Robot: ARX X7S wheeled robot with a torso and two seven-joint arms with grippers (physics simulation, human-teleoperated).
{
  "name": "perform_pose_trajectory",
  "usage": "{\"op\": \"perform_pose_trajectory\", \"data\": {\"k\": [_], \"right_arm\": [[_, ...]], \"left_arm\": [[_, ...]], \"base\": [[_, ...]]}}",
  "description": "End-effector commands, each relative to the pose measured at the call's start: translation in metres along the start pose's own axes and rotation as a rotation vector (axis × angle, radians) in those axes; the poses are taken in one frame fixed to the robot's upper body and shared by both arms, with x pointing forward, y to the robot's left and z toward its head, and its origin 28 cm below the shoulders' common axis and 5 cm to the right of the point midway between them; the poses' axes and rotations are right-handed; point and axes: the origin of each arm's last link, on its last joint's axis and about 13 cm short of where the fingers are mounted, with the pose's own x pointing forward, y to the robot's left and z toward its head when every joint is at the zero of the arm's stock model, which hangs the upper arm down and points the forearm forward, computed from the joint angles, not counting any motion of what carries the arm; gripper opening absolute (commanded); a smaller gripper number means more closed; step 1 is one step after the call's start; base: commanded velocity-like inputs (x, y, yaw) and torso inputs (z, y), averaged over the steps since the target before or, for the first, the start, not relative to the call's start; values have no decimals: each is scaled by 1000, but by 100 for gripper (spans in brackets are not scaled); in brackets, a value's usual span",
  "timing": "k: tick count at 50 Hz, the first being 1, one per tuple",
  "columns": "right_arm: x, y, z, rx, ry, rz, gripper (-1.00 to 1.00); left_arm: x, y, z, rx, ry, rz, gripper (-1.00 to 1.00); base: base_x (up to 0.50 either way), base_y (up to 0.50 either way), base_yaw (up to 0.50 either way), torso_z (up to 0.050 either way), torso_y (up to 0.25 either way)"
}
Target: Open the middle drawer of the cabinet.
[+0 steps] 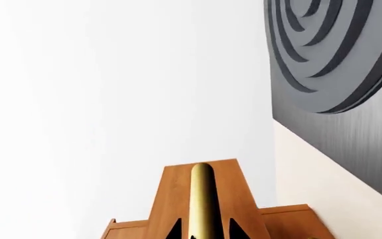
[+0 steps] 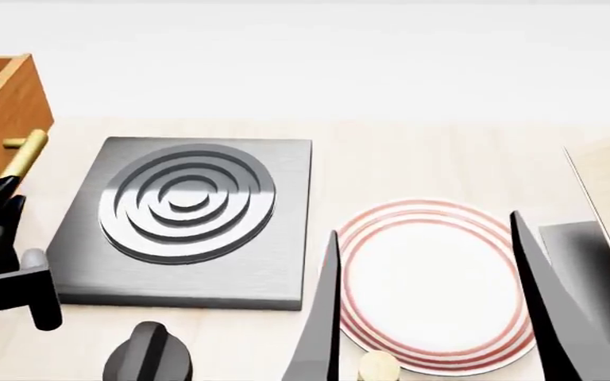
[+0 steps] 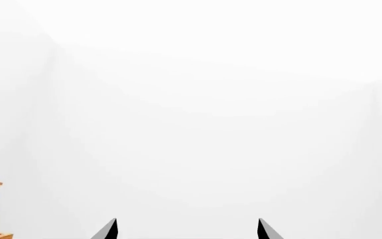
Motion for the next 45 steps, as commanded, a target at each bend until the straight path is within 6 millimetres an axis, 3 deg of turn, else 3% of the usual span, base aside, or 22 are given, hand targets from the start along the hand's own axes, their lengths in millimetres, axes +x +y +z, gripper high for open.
{"op": "perform_pose_trajectory", "data": {"k": [1, 45], "right_arm": [[0, 1, -1, 3, 3, 2, 100], [0, 1, -2, 2, 9, 2, 100]], "left_arm": [[23, 53, -1, -65, 37, 287, -100], [26, 52, 11, -130, -28, 336, -100]], "base": [[0, 0, 0, 0, 10], [0, 0, 0, 2, 7]]}}
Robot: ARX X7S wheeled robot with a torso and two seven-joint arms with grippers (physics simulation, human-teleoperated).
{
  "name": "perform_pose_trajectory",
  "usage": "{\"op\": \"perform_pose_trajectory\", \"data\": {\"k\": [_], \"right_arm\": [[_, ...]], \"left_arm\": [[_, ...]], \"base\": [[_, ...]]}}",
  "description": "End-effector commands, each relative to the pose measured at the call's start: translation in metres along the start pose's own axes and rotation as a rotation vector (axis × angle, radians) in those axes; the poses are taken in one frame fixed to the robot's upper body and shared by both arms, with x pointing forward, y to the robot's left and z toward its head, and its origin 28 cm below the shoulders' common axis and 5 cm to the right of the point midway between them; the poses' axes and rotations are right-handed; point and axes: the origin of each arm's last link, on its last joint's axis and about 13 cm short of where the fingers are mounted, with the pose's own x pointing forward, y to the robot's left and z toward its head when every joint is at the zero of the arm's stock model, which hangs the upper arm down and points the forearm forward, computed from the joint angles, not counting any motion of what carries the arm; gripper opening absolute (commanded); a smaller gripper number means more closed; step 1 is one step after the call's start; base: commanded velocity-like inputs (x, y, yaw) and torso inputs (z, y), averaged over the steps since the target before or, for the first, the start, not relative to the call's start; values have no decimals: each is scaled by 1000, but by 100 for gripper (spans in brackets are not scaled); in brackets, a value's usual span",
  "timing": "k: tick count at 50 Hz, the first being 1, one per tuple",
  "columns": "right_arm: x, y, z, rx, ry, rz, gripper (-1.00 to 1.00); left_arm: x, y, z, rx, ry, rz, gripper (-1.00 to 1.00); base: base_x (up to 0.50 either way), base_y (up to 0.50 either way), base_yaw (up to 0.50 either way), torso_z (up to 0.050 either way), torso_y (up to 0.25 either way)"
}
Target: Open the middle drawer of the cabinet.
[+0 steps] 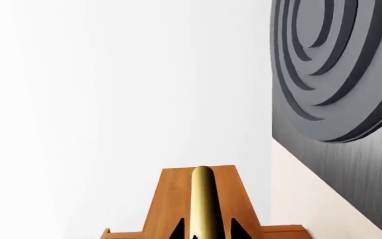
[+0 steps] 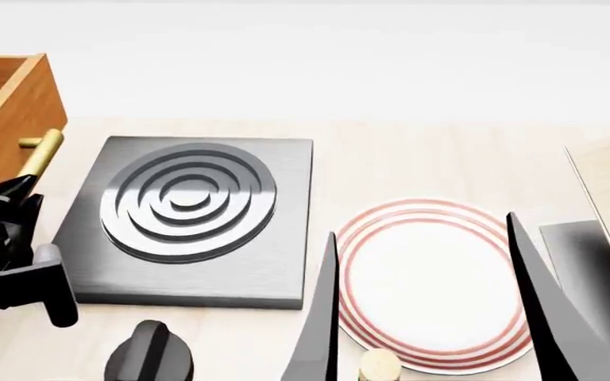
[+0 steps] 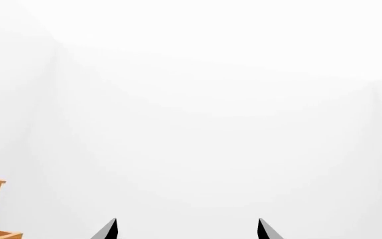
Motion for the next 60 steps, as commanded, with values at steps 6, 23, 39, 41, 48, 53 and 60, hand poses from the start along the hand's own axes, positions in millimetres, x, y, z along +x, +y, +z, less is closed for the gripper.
{"op": "perform_pose_trajectory", "data": {"k": [6, 23, 39, 41, 48, 53, 60], "right_arm": [[0, 1, -1, 1, 5, 1, 100], [-1, 2, -1, 2, 6, 5, 100], [-1, 3, -2, 6, 8, 9, 100], [-1, 3, -2, 6, 9, 9, 100], [-1, 3, -3, 9, 11, 9, 100], [-1, 2, -2, 8, 9, 5, 100], [-1, 2, -3, 9, 11, 6, 100]], "left_arm": [[21, 50, 1, -62, 1, 335, -100], [19, 44, 2, -91, 3, 297, 100], [11, -2, 7, -82, -22, 124, 100], [8, -11, 9, -77, -23, 102, 100], [2, -25, 13, -85, -25, 65, 100], [-2, -34, 15, -90, -20, 44, 100], [0, -26, 18, -171, -53, 149, 100]], "base": [[0, 0, 0, 2, 9], [0, 0, 0, 1, 5], [0, 0, 0, 1, 4], [0, 0, 0, 0, 0], [0, 0, 0, 0, 0], [0, 0, 0, 0, 0], [0, 0, 0, 0, 0]]}}
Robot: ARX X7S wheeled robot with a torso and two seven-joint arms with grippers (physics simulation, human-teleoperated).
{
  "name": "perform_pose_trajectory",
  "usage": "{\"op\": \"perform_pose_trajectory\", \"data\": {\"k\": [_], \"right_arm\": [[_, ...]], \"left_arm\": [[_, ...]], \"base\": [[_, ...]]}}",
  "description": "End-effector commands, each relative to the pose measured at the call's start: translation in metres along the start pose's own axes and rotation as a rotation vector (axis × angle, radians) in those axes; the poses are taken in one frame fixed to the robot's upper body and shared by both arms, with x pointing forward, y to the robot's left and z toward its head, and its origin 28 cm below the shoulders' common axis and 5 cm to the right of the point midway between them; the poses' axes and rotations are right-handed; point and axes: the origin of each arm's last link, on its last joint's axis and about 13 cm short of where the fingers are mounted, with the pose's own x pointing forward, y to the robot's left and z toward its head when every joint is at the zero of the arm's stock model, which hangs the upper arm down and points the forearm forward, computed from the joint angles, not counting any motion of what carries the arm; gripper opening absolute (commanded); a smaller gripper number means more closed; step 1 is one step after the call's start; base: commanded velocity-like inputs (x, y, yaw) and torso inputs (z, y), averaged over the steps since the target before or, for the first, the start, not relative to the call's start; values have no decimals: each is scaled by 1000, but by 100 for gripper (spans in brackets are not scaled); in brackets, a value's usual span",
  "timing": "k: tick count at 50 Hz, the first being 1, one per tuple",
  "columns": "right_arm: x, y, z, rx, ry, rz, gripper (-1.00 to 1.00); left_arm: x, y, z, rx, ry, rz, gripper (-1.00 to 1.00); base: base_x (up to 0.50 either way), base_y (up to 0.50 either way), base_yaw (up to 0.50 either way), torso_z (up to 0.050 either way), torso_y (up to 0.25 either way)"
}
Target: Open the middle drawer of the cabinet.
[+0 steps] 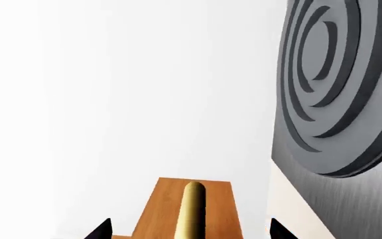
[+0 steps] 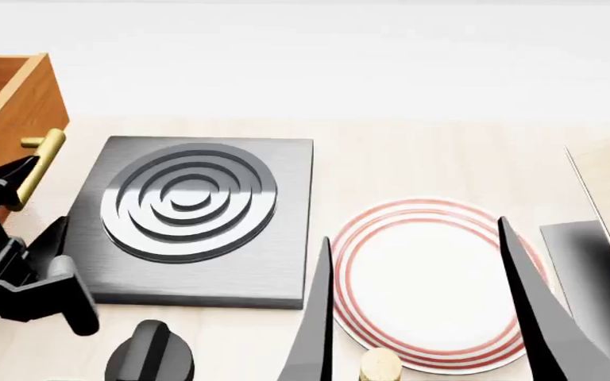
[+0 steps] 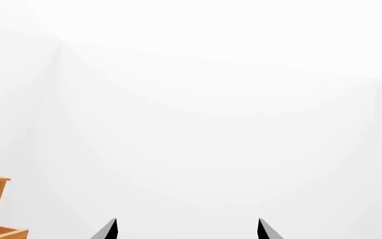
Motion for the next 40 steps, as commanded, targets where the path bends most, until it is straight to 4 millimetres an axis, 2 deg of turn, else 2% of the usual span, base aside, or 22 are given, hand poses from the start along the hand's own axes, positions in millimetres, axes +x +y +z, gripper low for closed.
{"op": "perform_pose_trajectory", "data": {"k": [1, 5, 15, 22, 29, 40], "right_arm": [[0, 0, 0, 0, 1, 0, 100], [0, 0, 0, 0, 0, 0, 100], [0, 0, 2, -2, -6, 1, 100], [0, 0, 3, -3, -9, 1, 100], [-1, 0, 3, -3, -10, 3, 100], [-1, 1, 3, 2, -8, 6, 100]], "left_arm": [[-2, 4, 7, -100, -36, 102, 100], [-13, 21, 18, -184, -74, 172, 100], [-44, 47, 41, -326, -135, 239, 100], [-54, 62, 48, -454, -106, 230, 100], [-62, 90, 55, -591, -98, 229, 100], [-65, 121, 54, -682, -48, 204, 100]], "base": [[0, 0, 0, 0, 0], [0, 0, 0, 0, 0], [0, 0, 0, 0, 0], [0, 0, 0, 0, 0], [0, 0, 0, 0, 0], [0, 0, 0, 0, 0]]}}
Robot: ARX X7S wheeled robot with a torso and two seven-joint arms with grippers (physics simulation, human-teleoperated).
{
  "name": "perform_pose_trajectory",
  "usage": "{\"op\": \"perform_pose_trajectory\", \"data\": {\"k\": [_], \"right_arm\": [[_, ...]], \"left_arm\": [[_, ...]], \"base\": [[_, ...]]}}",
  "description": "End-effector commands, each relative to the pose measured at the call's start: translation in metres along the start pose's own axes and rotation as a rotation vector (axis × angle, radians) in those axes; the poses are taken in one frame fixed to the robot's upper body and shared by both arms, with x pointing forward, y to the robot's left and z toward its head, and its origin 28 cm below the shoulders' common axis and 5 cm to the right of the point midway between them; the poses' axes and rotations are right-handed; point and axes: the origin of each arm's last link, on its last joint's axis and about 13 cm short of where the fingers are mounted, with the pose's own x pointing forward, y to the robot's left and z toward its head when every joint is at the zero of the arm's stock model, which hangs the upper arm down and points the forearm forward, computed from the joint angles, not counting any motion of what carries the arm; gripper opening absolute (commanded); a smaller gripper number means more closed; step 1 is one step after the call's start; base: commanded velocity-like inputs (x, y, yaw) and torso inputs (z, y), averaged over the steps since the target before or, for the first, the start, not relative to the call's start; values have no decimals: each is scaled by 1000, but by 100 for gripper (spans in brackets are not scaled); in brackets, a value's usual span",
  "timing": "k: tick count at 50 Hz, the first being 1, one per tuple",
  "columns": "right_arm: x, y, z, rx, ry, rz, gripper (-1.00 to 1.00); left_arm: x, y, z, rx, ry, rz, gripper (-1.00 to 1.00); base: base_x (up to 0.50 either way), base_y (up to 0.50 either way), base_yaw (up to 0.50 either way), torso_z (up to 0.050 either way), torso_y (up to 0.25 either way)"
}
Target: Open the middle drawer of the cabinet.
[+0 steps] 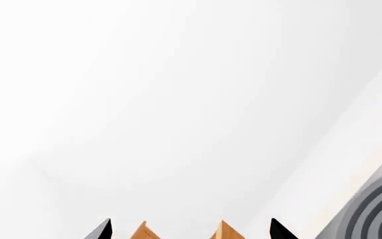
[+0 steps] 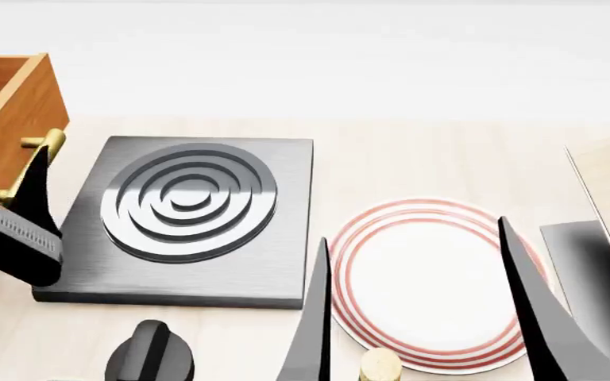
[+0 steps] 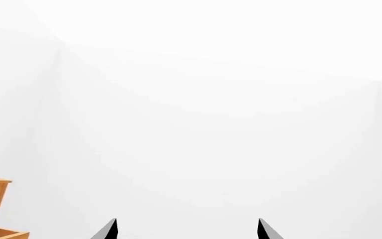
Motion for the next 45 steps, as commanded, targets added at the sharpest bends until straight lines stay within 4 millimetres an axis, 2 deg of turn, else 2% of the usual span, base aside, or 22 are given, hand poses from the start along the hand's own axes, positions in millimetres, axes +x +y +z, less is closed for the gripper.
{"op": "perform_pose_trajectory", "data": {"k": [1, 13, 25, 34, 41, 45], "right_arm": [[0, 1, -1, 3, 3, 6, 100], [0, 1, -1, 5, 7, 8, 100], [1, 2, -2, 5, 11, 11, 100], [0, 2, -3, 5, 12, 13, 100], [0, 2, -4, 4, 14, 14, 100], [0, 2, -5, 4, 15, 17, 100]], "left_arm": [[1, 27, 22, -136, 77, -41, 100], [7, 49, 36, -174, 137, -79, 100], [18, 60, 41, -242, 210, -156, 100], [35, 67, 35, -352, 318, -201, 100], [46, 70, 36, -527, 399, -208, 100], [50, 69, 36, -572, 422, -202, 100]], "base": [[0, 0, 0, 0, 0], [0, 0, 0, 0, 0], [0, 0, 0, 0, 0], [0, 0, 0, 0, 0], [0, 0, 0, 0, 0], [0, 0, 0, 0, 0]]}}
